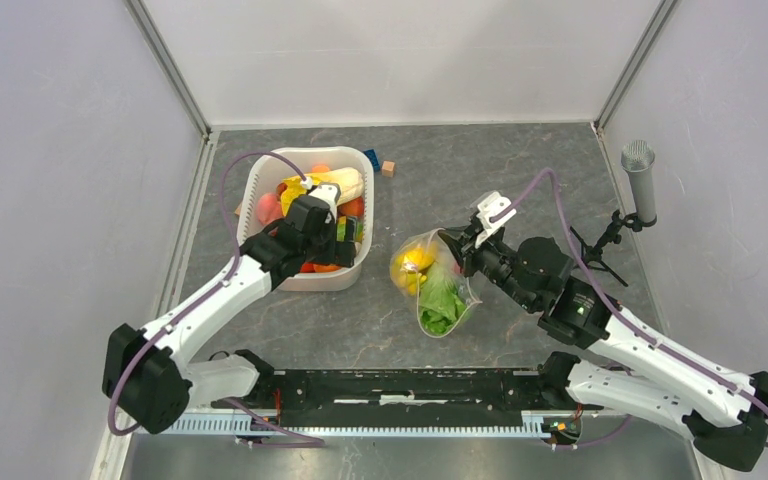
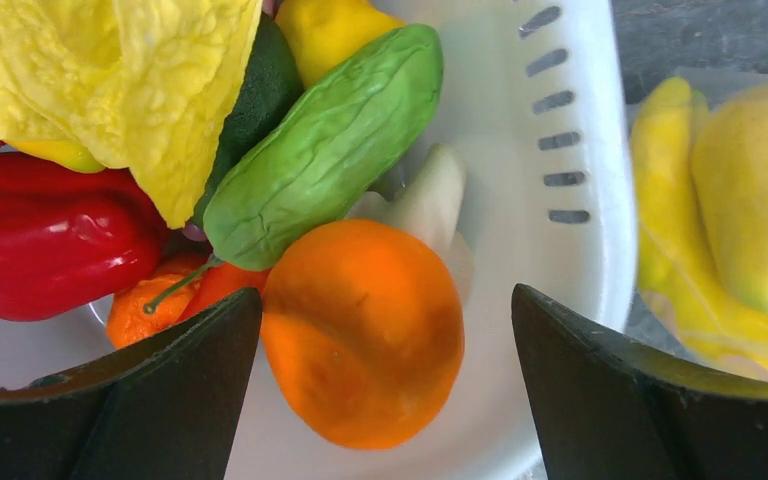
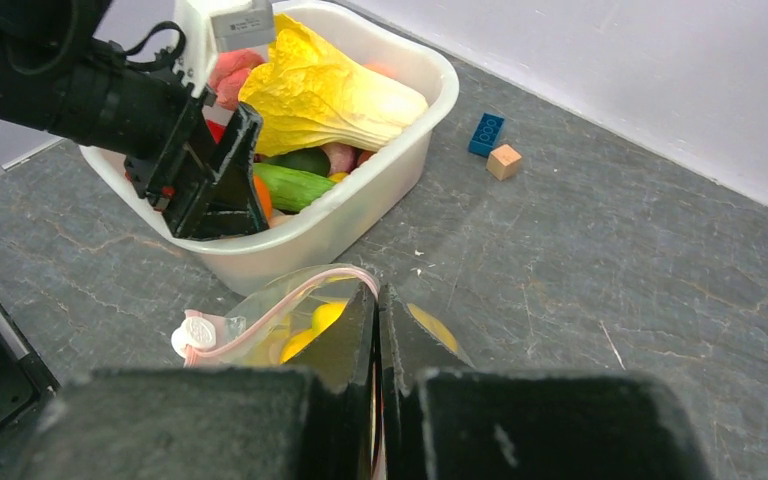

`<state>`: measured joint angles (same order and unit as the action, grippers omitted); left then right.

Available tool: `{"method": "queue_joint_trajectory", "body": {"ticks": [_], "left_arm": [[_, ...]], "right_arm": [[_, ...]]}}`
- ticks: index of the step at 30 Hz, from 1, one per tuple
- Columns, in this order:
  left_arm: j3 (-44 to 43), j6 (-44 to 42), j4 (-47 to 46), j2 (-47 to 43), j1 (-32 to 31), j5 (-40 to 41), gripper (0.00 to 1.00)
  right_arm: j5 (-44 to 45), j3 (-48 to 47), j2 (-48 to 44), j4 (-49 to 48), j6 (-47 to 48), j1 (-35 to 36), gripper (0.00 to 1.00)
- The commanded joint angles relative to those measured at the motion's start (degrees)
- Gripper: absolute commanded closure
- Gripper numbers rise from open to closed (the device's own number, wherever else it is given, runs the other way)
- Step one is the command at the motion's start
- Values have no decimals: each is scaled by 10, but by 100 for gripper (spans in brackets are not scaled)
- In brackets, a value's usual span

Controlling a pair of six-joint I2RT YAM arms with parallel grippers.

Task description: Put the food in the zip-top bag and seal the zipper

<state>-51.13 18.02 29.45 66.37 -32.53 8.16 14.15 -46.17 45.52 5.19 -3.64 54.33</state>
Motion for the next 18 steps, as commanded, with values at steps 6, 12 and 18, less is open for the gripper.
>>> {"method": "queue_joint_trajectory", "body": {"ticks": [6, 12, 18], "left_arm": [[11, -5, -7, 26, 3, -3, 2], [13, -12, -5, 2, 3, 12, 34], [4, -16, 3, -7, 3, 11, 60]], "right_arm": [[-5, -25, 10, -33, -12, -1, 96], [-1, -24, 15, -39, -16, -1, 96], [8, -19, 11, -42, -22, -1, 96]]}}
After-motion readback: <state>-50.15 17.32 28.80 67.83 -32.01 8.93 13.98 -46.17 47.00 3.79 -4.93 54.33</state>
